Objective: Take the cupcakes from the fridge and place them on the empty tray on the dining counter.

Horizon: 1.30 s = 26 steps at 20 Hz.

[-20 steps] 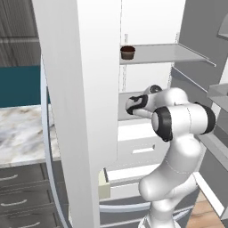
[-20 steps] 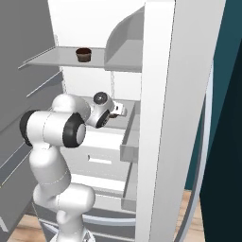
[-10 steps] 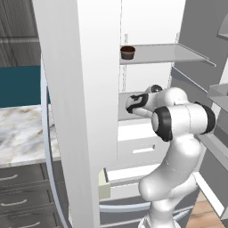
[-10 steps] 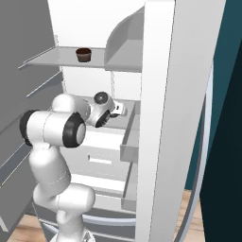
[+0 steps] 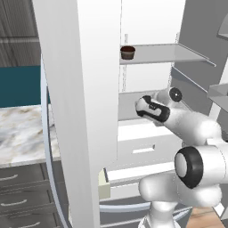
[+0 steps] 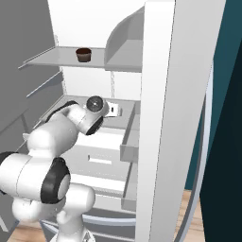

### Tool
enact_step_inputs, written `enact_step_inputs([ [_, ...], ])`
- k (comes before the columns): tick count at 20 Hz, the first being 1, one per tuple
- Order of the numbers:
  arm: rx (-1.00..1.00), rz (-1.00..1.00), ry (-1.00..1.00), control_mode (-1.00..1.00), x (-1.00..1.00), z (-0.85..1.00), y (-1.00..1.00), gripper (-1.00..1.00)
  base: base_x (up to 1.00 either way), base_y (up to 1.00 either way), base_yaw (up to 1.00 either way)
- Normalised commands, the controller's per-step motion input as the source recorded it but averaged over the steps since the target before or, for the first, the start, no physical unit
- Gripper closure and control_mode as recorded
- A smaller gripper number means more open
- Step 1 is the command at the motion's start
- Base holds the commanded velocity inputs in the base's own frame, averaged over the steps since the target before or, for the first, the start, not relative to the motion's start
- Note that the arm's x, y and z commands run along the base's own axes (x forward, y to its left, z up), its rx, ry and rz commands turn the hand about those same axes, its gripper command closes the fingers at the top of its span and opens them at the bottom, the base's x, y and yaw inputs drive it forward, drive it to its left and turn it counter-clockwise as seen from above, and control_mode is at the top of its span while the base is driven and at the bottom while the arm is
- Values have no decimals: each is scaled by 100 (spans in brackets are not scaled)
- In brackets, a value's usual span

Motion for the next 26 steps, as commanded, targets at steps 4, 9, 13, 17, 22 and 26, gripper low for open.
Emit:
enact_step_inputs([
  [4, -2, 15, 0, -100, -100, 100, 0, 100, 0, 0, 0],
  [9, -10, 7, 4, -100, -98, 100, 3, 100, 0, 0, 0],
  [13, -15, 1, 17, -100, -95, 97, 21, 100, 0, 0, 0],
  [17, -16, 0, 16, -100, -100, 52, 25, 100, 0, 0, 0],
  [22, -7, 0, 1, -100, -100, 4, 2, 100, 0, 0, 0],
  [26, 0, 0, -16, -100, -99, -7, -8, 100, 0, 0, 0],
])
